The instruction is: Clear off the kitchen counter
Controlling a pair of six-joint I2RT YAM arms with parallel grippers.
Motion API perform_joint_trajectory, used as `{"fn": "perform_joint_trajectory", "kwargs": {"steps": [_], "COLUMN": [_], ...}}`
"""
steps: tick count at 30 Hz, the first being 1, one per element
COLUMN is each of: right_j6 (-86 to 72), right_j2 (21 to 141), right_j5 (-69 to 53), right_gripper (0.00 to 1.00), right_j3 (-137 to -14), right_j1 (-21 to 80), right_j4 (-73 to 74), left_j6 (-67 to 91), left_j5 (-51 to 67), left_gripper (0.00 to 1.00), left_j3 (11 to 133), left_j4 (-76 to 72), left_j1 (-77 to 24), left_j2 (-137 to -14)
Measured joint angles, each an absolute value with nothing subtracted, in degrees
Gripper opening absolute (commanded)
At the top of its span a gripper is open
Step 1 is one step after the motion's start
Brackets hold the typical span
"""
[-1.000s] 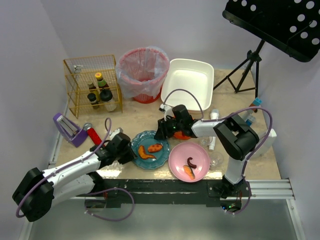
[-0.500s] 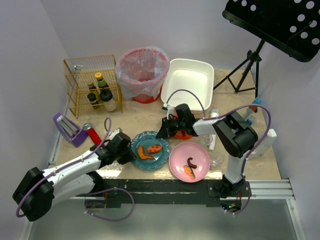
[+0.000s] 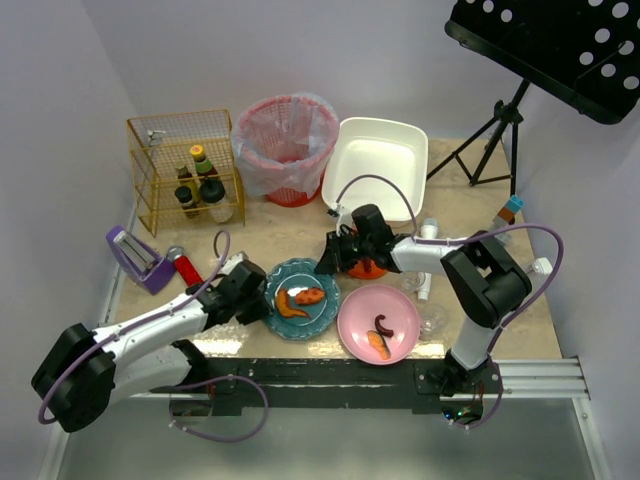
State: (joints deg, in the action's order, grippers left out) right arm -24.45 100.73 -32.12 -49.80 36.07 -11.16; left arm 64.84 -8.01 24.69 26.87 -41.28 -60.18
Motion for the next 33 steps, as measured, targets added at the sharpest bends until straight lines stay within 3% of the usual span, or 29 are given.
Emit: {"fn": "perform_joint_trajectory", "kwargs": {"steps": [13, 19, 29, 32, 33], "right_j6": [-25.8, -26.2, -25.5, -25.2, -25.0], "right_j2": [100.7, 100.7, 101.0, 101.0, 101.0], "right_j5": [-31.2, -30.5, -29.5, -29.6, -29.6], "right_gripper": [0.00, 0.11, 0.38, 0.40, 0.36], "right_j3": [-48.8, -48.2, -46.6, -46.6, -46.6], "right_j1": [34.3, 33.8, 32.3, 32.1, 31.9], "right_j4": [-12.4, -13.3, -14.7, -15.0, -15.0], "left_j6": [61.8, 60.4, 58.1, 57.6, 57.5], "left_j5": [-10.4, -10.9, -11.2, -11.4, -11.4], "left_gripper": [0.00, 0.00, 0.00, 0.00, 0.00], "left_j3": [26.7, 28.3, 30.1, 30.6, 30.8], "left_j4": [23.8, 23.3, 20.4, 19.5, 19.3], "left_j1": [-40.6, -40.1, -39.3, -39.2, -39.2], "left_j2": [-64.6, -67.2, -70.9, -71.9, -72.2]}}
